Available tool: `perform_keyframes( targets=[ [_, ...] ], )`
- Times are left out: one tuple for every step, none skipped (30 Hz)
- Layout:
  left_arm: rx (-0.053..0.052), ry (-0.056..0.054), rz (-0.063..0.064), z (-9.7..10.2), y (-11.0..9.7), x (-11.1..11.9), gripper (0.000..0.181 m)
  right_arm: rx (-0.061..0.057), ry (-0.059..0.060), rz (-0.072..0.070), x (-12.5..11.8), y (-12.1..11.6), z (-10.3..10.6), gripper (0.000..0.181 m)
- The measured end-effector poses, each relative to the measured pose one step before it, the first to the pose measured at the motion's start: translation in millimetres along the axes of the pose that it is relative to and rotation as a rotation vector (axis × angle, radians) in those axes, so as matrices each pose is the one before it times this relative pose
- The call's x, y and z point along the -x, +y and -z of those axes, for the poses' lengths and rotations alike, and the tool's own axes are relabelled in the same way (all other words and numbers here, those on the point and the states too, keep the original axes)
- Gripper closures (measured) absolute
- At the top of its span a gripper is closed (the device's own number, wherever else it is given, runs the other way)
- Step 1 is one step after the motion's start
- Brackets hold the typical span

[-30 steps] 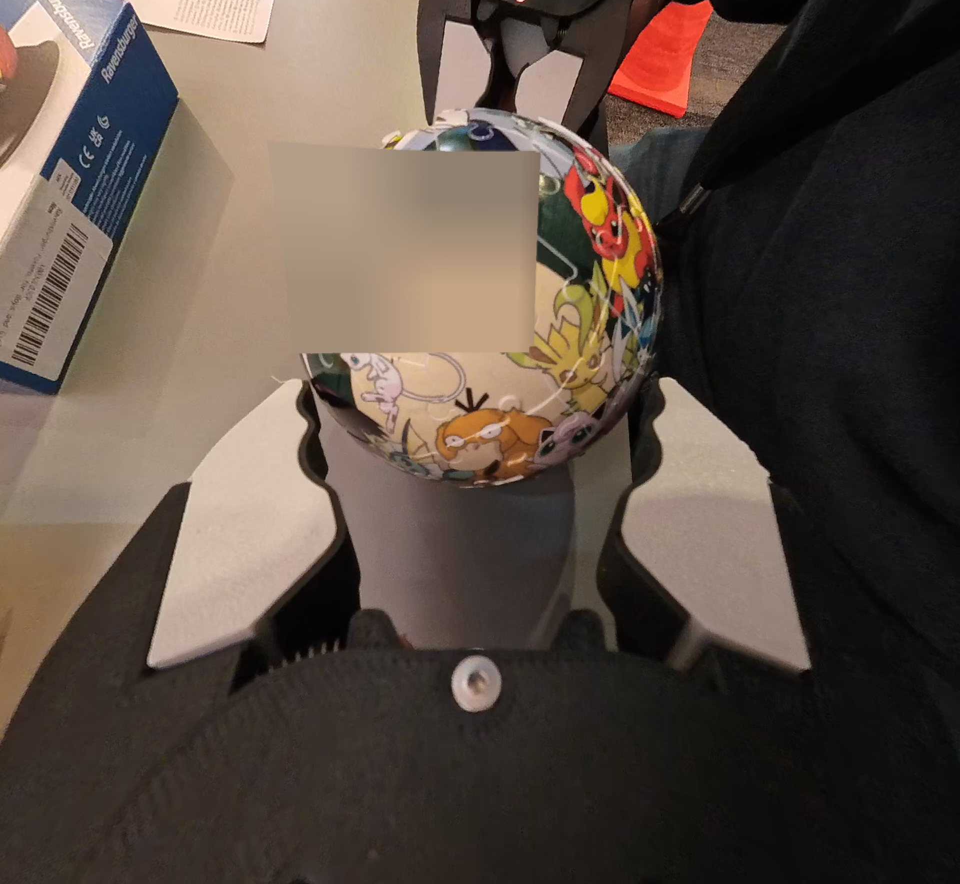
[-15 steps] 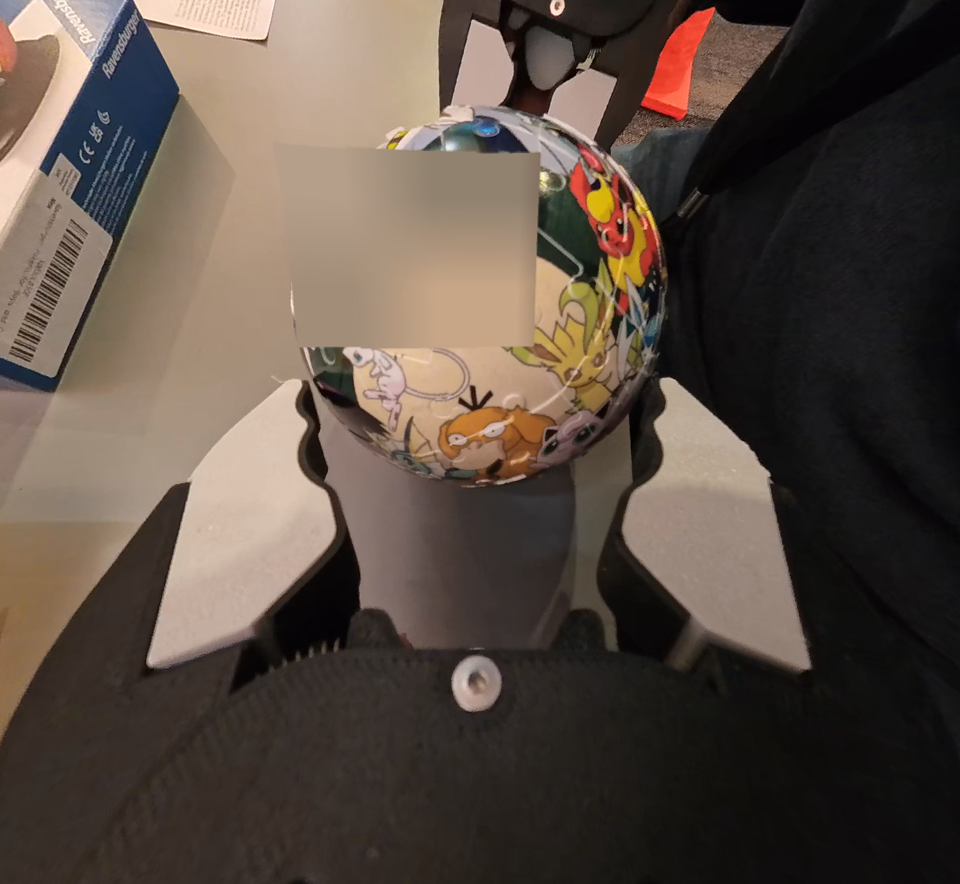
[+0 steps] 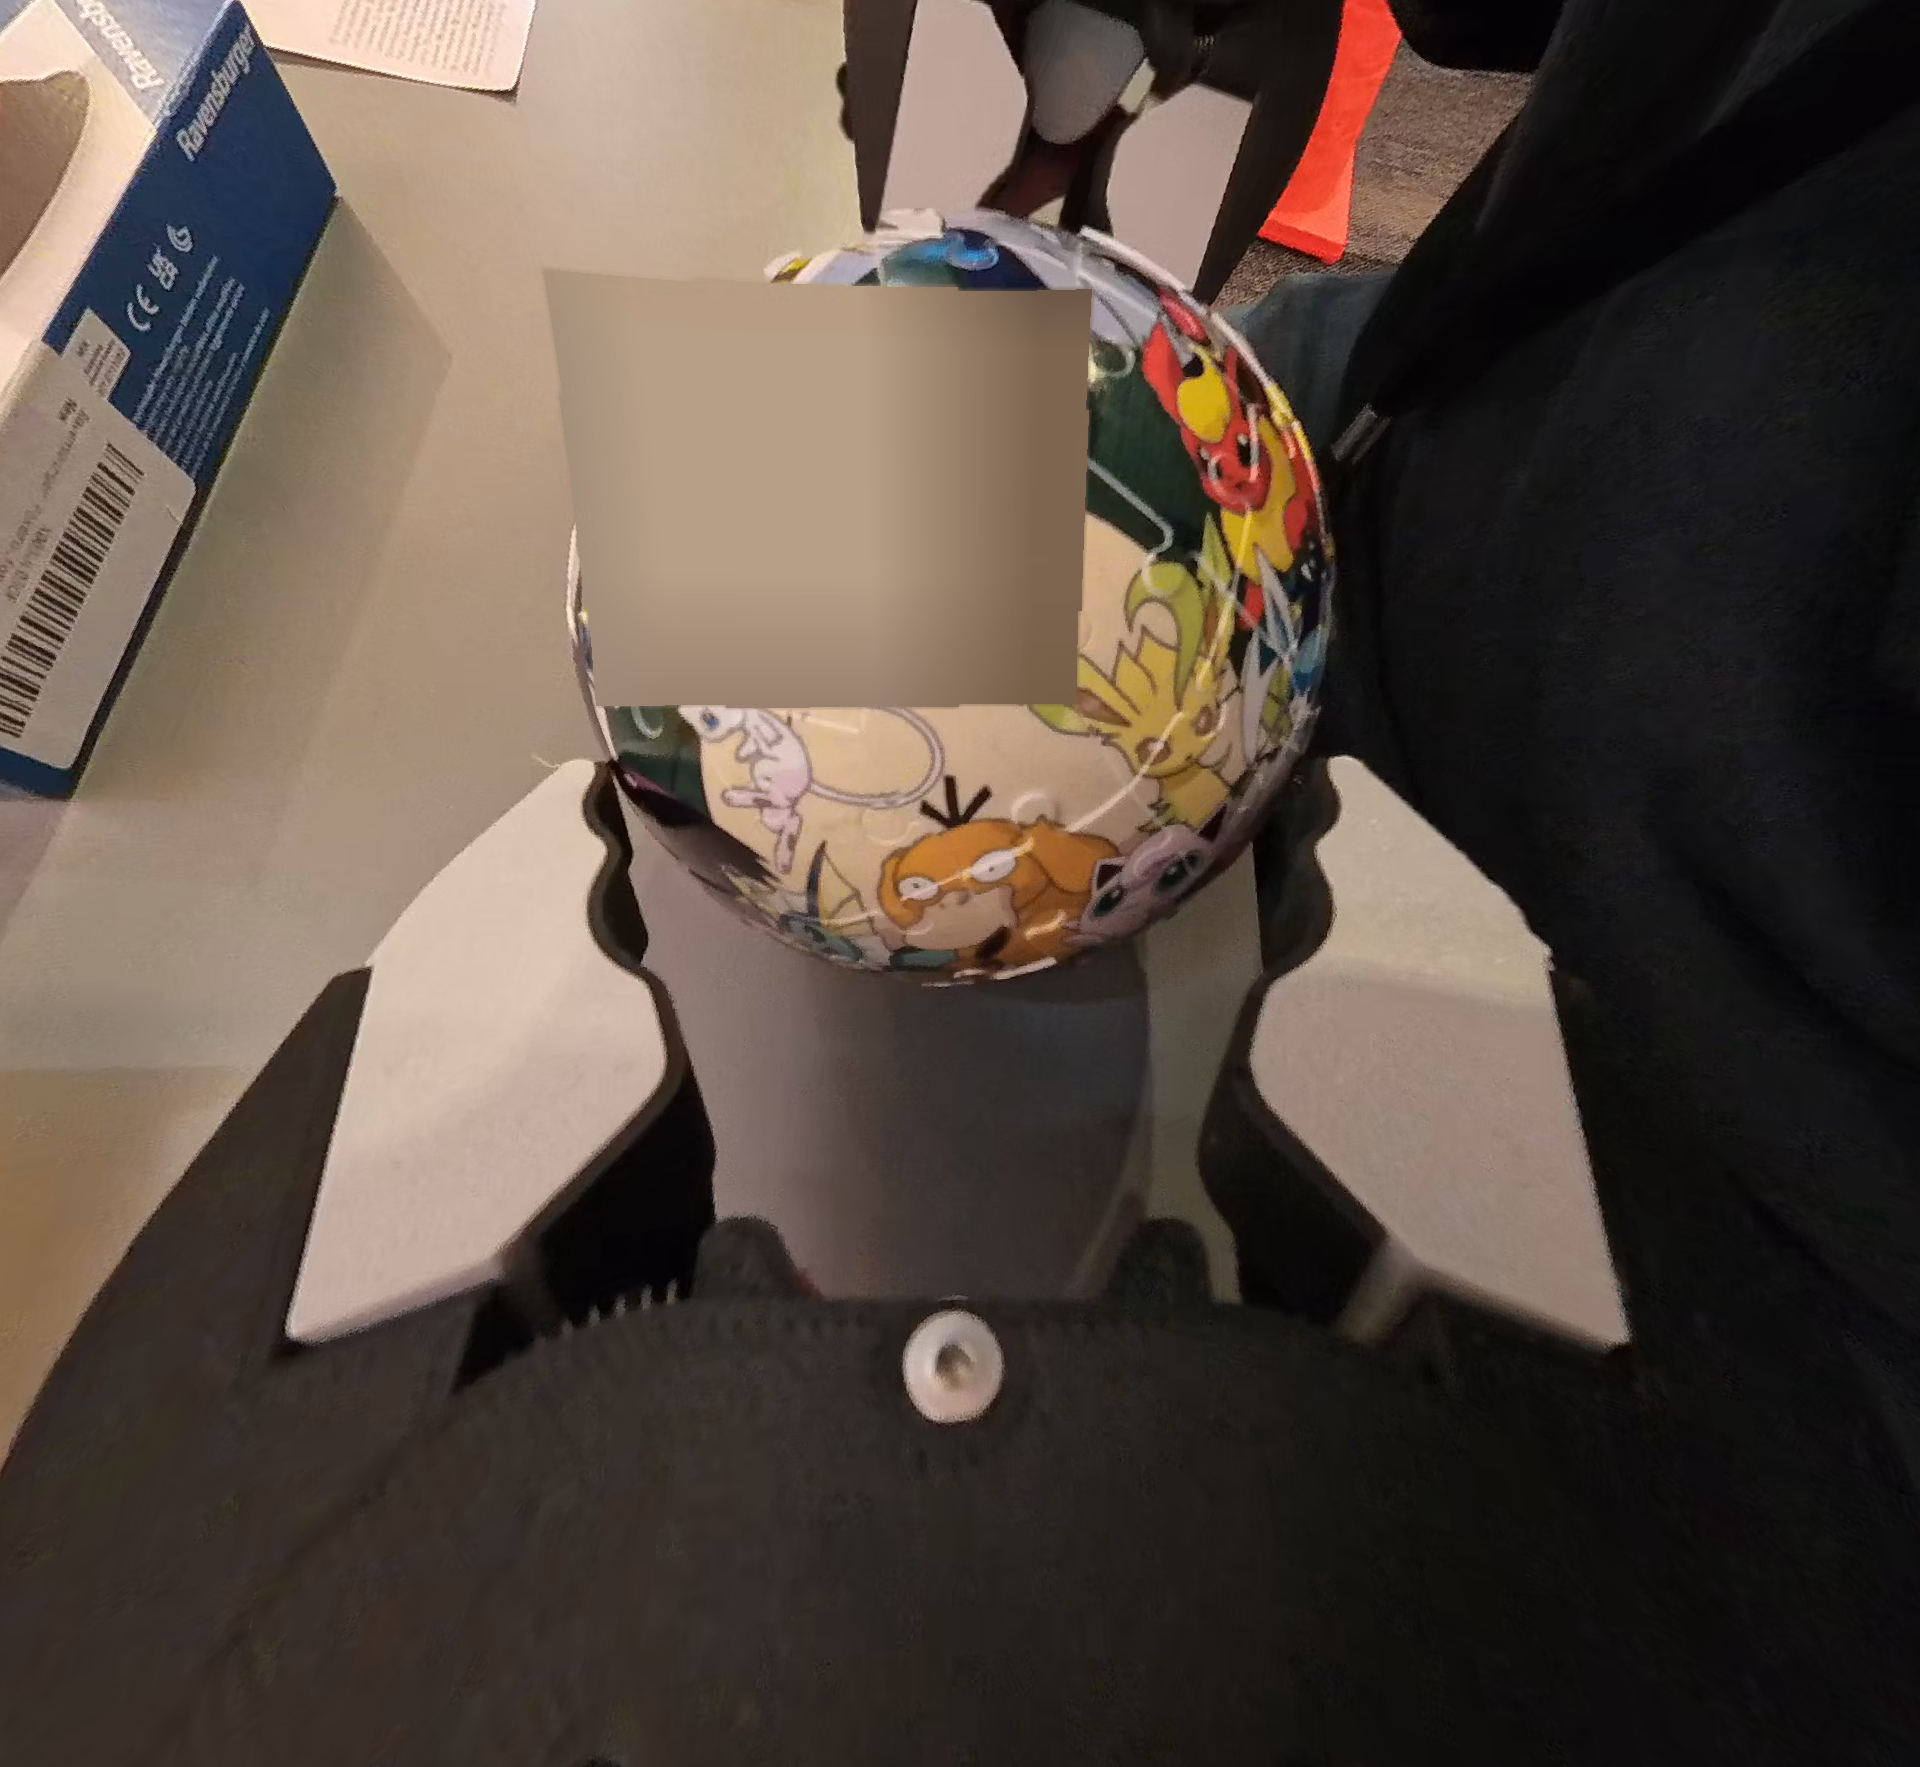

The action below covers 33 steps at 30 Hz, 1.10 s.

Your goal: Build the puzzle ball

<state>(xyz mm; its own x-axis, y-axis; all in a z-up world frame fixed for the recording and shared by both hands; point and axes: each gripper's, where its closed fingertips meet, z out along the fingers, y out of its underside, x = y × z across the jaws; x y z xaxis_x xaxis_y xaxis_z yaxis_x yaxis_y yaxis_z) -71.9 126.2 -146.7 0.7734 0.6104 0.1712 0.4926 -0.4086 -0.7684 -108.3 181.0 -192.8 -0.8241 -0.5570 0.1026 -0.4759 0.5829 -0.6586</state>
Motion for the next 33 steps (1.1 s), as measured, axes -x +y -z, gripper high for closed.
perform_keyframes(
  targets=[
    [-0.0039,0.0026,0.0003,-0.71,0.09,0.06,0.062,0.0092,-0.0016,0.0197,-0.85,-1.35,-0.28,0.156],
    [-0.0008,0.0036,0.0011,-1.03,0.41,0.05,0.060,0.0132,0.0018,0.0243,-1.32,-0.63,-0.54,0.156],
    [0.0023,0.0012,-0.0021,-0.90,0.83,0.18,0.059,0.0145,0.0069,0.0283,-1.87,-0.07,-0.48,0.156],
    [0.0006,-0.0028,-0.0013,-0.84,0.56,0.96,0.057,0.0173,0.0023,0.0196,-1.29,0.54,-0.70,0.156],
    [-0.0024,0.0009,0.0010,-0.58,0.34,0.65,0.055,0.0109,-0.0016,0.0144,-0.66,-0.12,-0.59,0.156],
    [-0.0061,0.0012,0.0013,-0.35,-0.29,0.63,0.052,0.0048,-0.0027,0.0136,-0.24,-0.98,-0.71,0.156],
    [-0.0064,0.0018,-0.0005,-0.18,-0.50,0.42,0.051,0.0110,-0.0009,0.0135,-0.38,-0.01,-0.90,0.156],
    [-0.0072,0.0006,-0.0018,-0.38,-0.80,0.46,0.049,0.0175,0.0046,0.0171,-0.97,0.96,-0.85,0.156],
    [-0.0064,0.0023,0.0001,-0.83,-0.47,0.24,0.048,0.0134,0.0011,0.0164,-0.56,0.76,-0.49,0.156],
    [0.0000,0.0040,-0.0029,-1.33,0.77,-0.27,0.047,0.0045,-0.0026,0.0122,-0.29,-0.32,0.11,0.156],
    [0.0004,0.0007,-0.0056,-1.54,1.07,0.12,0.046,0.0051,-0.0075,0.0100,0.32,-0.05,-0.15,0.156],
    [0.0000,0.0055,-0.0023,-2.05,0.88,-0.57,0.046,0.0123,-0.0050,0.0071,-0.20,0.96,-0.33,0.156],
    [0.0032,0.0076,-0.0020,-2.16,1.28,-0.78,0.045,0.0078,-0.0028,0.0088,-0.41,0.42,-0.28,0.156],
    [0.0035,0.0013,-0.0045,-1.80,1.08,0.15,0.045,-0.0019,-0.0029,0.0057,-0.51,-0.84,-0.02,0.156],
    [-0.0020,0.0016,-0.0047,-1.26,0.26,0.27,0.047,-0.0084,-0.0033,-0.0005,-0.90,-1.49,0.42,0.156],
    [-0.0060,0.0051,-0.0012,-0.99,-0.42,-0.14,0.048,-0.0049,-0.0019,-0.0038,-1.32,-0.38,0.45,0.156],
    [-0.0025,0.0032,-0.0016,-0.61,0.06,-0.03,0.048,-0.0022,0.0018,-0.0068,-1.88,0.19,0.59,0.156],
    [-0.0038,-0.0007,-0.0021,0.17,-0.44,0.35,0.048,-0.0084,0.0009,-0.0072,-1.46,-0.81,0.88,0.156],
    [-0.0029,-0.0013,0.0003,0.17,-0.26,0.28,0.049,-0.0094,-0.0042,-0.0077,-0.28,-1.31,0.96,0.156],
    [-0.0023,0.0003,0.0014,0.02,0.07,-0.09,0.049,-0.0065,-0.0046,-0.0020,0.56,-0.99,0.67,0.156],
    [-0.0028,-0.0004,-0.0001,-0.09,-0.04,0.05,0.049,-0.0054,-0.0010,-0.0023,0.04,-0.32,0.47,0.156],
    [-0.0020,-0.0003,0.0007,-0.02,-0.06,0.04,0.049,-0.0072,-0.0031,-0.0097,-0.03,-0.10,0.23,0.156],
    [-0.0011,0.0006,0.0001,0.03,-0.06,-0.11,0.049,-0.0125,-0.0055,-0.0196,0.16,-0.24,0.26,0.156],
    [-0.0006,0.0003,-0.0012,0.00,-0.03,-0.03,0.049,-0.0123,-0.0061,-0.0248,0.67,-0.06,0.74,0.156],
    [-0.0015,0.0003,0.0006,-0.13,-0.13,0.07,0.049,-0.0143,-0.0048,-0.0237,1.20,-0.09,1.39,0.156],
    [-0.0008,-0.0001,0.0007,-0.01,0.01,0.17,0.050,-0.0149,-0.0072,-0.0286,1.93,-0.15,1.74,0.156],
    [0.0000,-0.0006,0.0008,0.11,0.08,-0.01,0.050,-0.0207,-0.0097,-0.0378,2.31,-0.72,2.24,0.156],
    [0.0000,-0.0015,0.0006,-0.01,0.18,-0.13,0.050,-0.0237,-0.0072,-0.0490,1.59,-0.82,2.40,0.156],
    [0.0014,-0.0028,0.0002,0.09,0.12,0.05,0.050,-0.0244,-0.0092,-0.0517,1.91,-0.87,2.17,0.156],
    [0.0009,-0.0030,0.0004,0.09,0.09,-0.02,0.050,-0.0247,-0.0011,-0.0537,0.72,-0.75,1.90,0.156],
    [-0.0014,-0.0020,0.0023,0.03,0.07,-0.07,0.050,-0.0243,0.0113,-0.0573,-1.72,-0.49,1.88,0.156],
    [-0.0002,-0.0015,0.0020,0.16,0.27,-0.19,0.050,-0.0233,0.0074,-0.0535,-1.74,-0.20,1.90,0.156],
    [0.0011,-0.0020,0.0009,0.37,0.28,-0.08,0.050,-0.0184,-0.0041,-0.0435,0.20,0.64,1.58,0.156]
  ],
)
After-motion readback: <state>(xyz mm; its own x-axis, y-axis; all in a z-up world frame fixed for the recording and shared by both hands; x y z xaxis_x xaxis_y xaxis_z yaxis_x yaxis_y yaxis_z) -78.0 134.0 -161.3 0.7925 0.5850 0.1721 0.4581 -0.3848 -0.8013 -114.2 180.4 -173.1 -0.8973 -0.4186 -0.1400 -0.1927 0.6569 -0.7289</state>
